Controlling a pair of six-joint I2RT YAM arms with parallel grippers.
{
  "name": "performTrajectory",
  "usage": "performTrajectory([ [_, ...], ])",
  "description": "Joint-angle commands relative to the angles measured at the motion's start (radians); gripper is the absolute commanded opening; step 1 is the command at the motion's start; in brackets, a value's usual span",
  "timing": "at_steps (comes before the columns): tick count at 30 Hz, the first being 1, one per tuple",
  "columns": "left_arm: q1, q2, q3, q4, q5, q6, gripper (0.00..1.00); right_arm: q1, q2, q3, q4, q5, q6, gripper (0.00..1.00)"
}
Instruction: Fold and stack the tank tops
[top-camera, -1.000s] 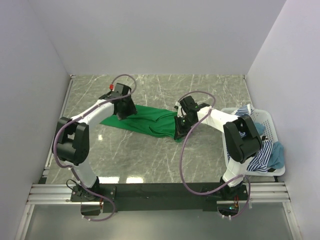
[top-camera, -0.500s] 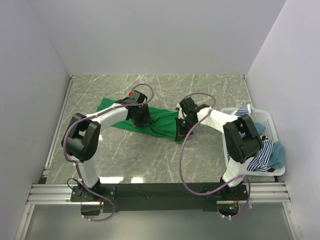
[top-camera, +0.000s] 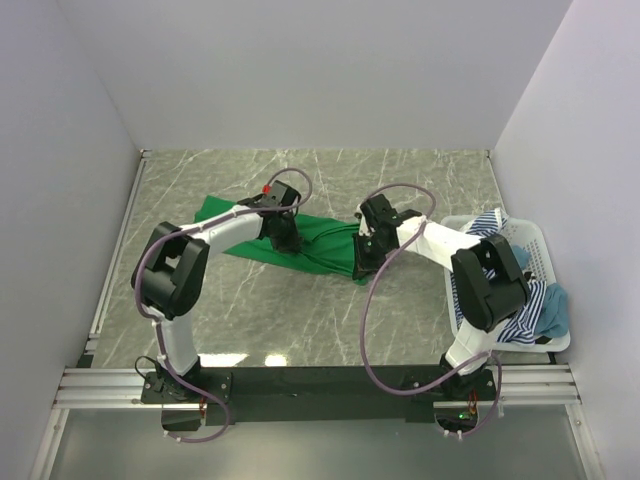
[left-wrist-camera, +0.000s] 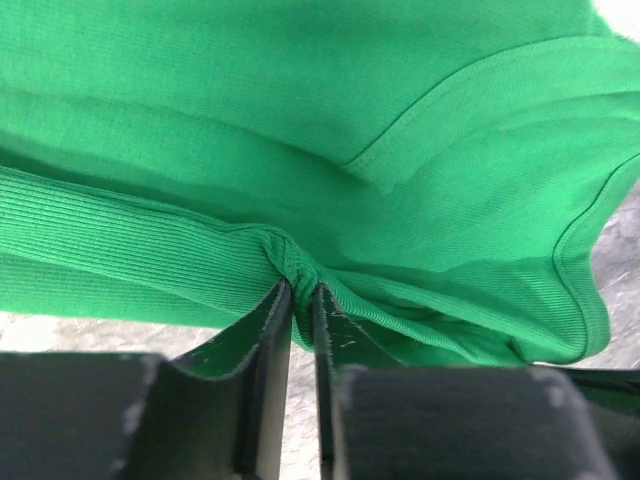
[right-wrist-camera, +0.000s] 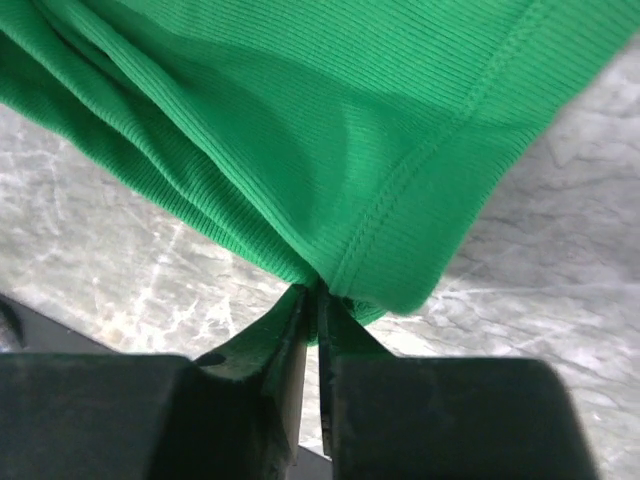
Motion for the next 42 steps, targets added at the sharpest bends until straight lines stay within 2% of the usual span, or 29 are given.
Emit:
performTrajectory([
  [1,-0.007,0.007,0.064,0.006,0.001,0.0,0.17,0.029,-0.08,-0.023,0.028,0.074,0.012,0.15],
  [3,-0.006,0.015,0.079,0.001,0.003,0.002,0.1,0.043,-0.104,-0.036,0.035,0.134,0.015,0.24],
  [5,-0.007,0.022,0.089,-0.007,0.004,0.006,0.08,0.064,-0.143,-0.049,0.055,0.181,0.015,0.29],
  [11,-0.006,0.039,0.118,-0.022,0.006,0.019,0.09,0.162,-0.264,-0.099,0.106,0.315,0.002,0.46],
  [15,-0.006,0.059,0.133,-0.025,0.013,0.023,0.09,0.253,-0.299,-0.125,0.111,0.433,-0.008,0.52],
  [22,-0.004,0.081,0.152,-0.03,0.021,0.031,0.09,0.382,-0.238,-0.142,0.074,0.595,-0.028,0.54],
  [26,-0.004,0.082,0.155,-0.028,0.026,0.032,0.09,0.408,-0.171,-0.11,0.023,0.73,-0.019,0.54],
  [34,0.0,0.085,0.156,-0.025,0.035,0.038,0.09,0.434,-0.069,-0.061,0.0,0.792,-0.059,0.55],
  [42,0.003,0.085,0.153,-0.022,0.041,0.045,0.1,0.454,-0.088,-0.064,0.028,0.792,-0.09,0.55],
])
